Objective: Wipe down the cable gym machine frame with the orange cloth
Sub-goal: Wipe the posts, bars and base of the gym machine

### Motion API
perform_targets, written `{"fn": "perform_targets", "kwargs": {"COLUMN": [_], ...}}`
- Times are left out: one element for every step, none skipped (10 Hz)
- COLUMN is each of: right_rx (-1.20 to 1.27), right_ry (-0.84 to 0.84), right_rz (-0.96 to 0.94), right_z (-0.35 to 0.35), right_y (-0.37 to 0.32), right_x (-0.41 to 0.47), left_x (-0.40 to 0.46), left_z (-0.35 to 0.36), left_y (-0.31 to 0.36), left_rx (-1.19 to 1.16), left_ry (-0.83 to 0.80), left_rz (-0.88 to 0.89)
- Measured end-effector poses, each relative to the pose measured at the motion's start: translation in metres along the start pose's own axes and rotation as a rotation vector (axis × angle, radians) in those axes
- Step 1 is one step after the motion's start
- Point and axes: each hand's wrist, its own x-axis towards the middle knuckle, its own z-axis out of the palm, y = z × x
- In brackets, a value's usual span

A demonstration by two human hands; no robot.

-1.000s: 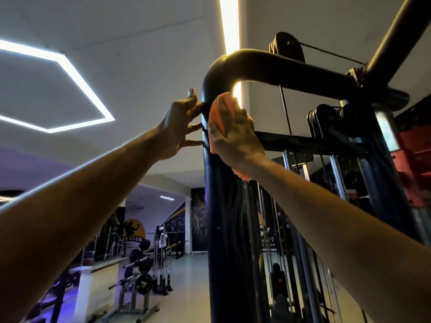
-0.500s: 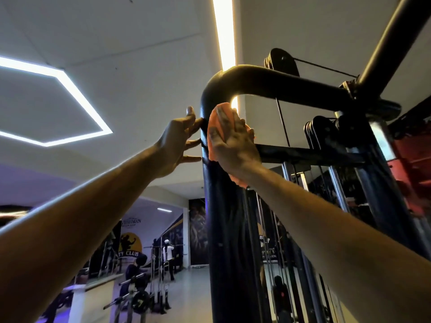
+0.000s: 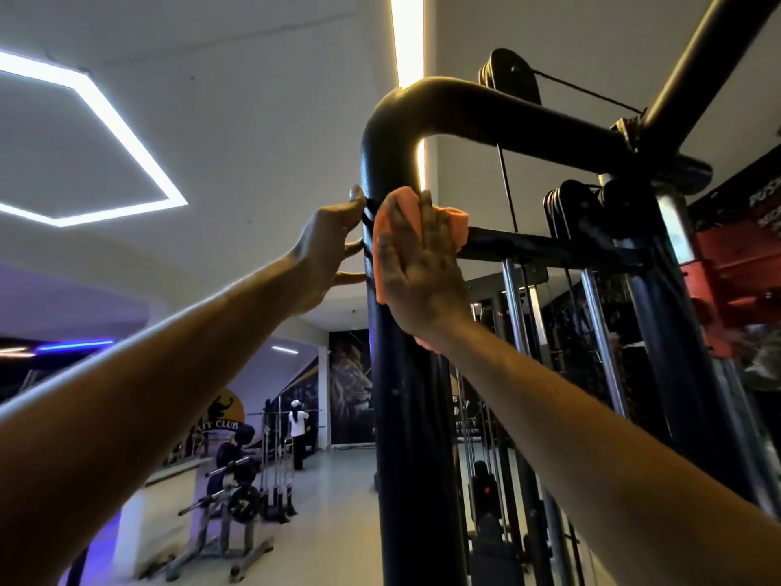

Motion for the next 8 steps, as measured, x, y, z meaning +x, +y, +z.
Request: {"fn": "perform_targets", "kwargs": {"right_rx": [0.034,0.001,-0.058,0.004,0.113,0.134,0.084,0.130], "right_ry": [-0.062,-0.002,-0.001,0.042,0.010,0.038,0.013,-0.013], "right_rz": [0.110,0.041,-0.042,0.012,0.126,0.130,0.087,0.124], "right_z": [-0.002,0.008,0.012,0.010,0.010,0.010,0.011,0.007], "right_y": [-0.015,-0.018,-0.007,-0.005,-0.006,-0.014,-0.020,-0.014], "right_x": [-0.021,-0.077,-0.105,-0.069,-0.032,-0.058,-0.120,-0.129], "left_x": [0.003,0.002,-0.004,-0.005,-0.005,-0.013,-0.025,-0.032], "left_z": [-0.006,-0.009,-0.010,-0.014,-0.016,-0.012,-0.004,0.003], "left_y": [-0.006,-0.014,-0.019,-0.022,-0.023,-0.027,-0.036,-0.043], "left_rx": [0.007,-0.008,-0.015,-0.010,-0.007,0.001,0.025,0.056], "left_ry": [-0.027,-0.024,-0.043,-0.050,-0.053,-0.045,-0.033,-0.033], "left_rz": [-0.024,-0.038,-0.062,-0.073,-0.088,-0.077,-0.062,-0.068]}}
